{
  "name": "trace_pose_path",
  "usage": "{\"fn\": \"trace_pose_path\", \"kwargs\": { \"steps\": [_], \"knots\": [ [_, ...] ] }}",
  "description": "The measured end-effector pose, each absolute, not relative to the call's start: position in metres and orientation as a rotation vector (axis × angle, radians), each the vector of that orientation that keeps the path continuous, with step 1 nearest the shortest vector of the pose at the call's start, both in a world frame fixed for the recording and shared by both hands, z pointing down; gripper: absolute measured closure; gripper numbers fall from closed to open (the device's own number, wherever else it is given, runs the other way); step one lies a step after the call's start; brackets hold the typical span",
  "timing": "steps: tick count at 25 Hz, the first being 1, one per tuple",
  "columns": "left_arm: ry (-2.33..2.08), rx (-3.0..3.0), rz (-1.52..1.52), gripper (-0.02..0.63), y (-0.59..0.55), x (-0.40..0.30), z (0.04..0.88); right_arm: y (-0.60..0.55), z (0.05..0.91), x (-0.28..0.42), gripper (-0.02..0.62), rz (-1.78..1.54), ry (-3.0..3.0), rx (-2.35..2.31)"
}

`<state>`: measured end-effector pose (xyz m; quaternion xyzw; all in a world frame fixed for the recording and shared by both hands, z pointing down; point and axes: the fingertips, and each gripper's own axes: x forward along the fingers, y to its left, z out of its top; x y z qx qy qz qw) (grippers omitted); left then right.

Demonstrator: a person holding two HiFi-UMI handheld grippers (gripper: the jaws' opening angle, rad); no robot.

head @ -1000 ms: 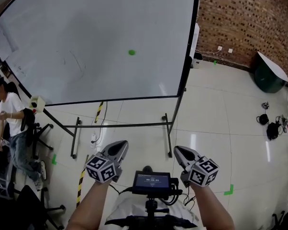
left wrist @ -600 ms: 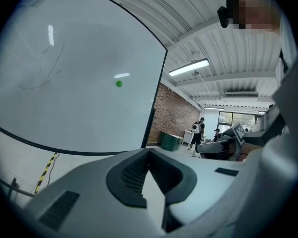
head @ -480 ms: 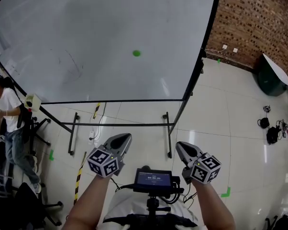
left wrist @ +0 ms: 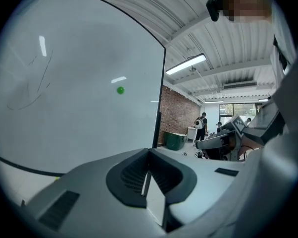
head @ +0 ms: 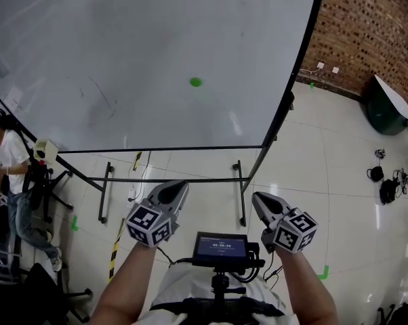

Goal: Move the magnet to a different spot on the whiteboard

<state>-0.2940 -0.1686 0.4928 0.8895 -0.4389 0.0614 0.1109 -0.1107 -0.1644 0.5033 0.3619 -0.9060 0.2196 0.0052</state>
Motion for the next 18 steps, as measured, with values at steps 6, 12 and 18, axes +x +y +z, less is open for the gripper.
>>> {"fn": "trace_pose_path", "kwargs": {
  "steps": [6, 12, 18],
  "knots": [
    [-1.386, 2.728, 0.331, 0.586, -0.206, -0.292, 0.470, -0.197, 0.489, -0.116, 0.563, 0.657, -2.885, 1.141],
    [-1.463, 2.807, 0.526, 0.586, -0.234, -0.292, 0.464, -0.218, 0.474, -0.120, 0.563, 0.603, -2.914, 1.149],
    [-1.540, 2.918, 0.684, 0.586, -0.268, -0.289, 0.437, -0.241, 0.465, -0.121, 0.563, 0.567, -2.928, 1.183]
  ]
}}
